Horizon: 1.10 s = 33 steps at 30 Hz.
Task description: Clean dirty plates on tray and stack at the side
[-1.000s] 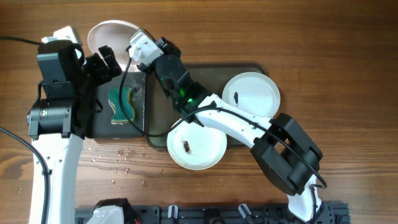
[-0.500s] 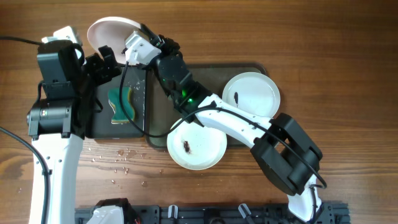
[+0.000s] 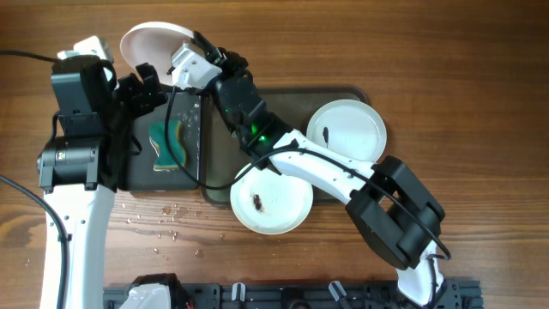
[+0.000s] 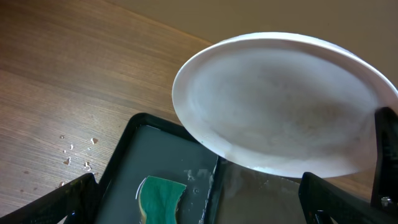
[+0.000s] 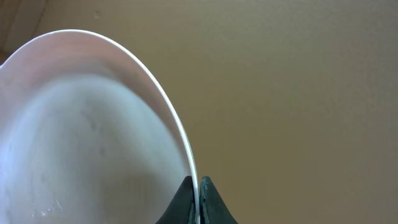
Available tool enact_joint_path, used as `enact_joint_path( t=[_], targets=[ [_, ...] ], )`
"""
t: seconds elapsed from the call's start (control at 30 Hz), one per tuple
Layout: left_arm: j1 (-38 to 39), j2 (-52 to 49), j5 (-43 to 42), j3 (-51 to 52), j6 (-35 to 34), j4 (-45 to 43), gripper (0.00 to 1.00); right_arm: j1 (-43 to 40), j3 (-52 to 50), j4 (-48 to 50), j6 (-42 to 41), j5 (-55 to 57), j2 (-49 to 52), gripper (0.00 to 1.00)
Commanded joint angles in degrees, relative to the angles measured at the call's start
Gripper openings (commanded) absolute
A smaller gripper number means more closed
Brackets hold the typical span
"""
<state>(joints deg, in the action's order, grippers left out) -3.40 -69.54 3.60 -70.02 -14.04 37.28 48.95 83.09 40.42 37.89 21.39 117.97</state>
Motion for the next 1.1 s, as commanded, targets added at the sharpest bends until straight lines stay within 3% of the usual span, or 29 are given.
enact_joint_path(
  t=[0.0,0.2,0.6,0.8,1.07],
  targets=[
    [-0.3,0.0,0.6,0.0,0.2,0.0,1.00,0.2,1.1,0.9,-0.9,-0.9,0.8,0.05],
    [-0.3,0.0,0.6,0.0,0.2,0.0,1.00,-0.9,1.1,-2.5,-16.1,-0.9,0.8,0.05],
    [-0.3,0.0,0.6,0.0,0.2,0.0,1.00,-1.0,1.1,-26.9,-51.8,-1.3,0.7,0.04],
    [-0.3,0.0,0.6,0.0,0.2,0.0,1.00,-1.0,1.1,-30.2,-59.9,-10.1,0.4,0.04],
    [-0.3,0.0,0.6,0.0,0.2,0.0,1.00,-2.8,1.1,-32.7,-68.0,-10.3,-2.9,0.04]
  ],
)
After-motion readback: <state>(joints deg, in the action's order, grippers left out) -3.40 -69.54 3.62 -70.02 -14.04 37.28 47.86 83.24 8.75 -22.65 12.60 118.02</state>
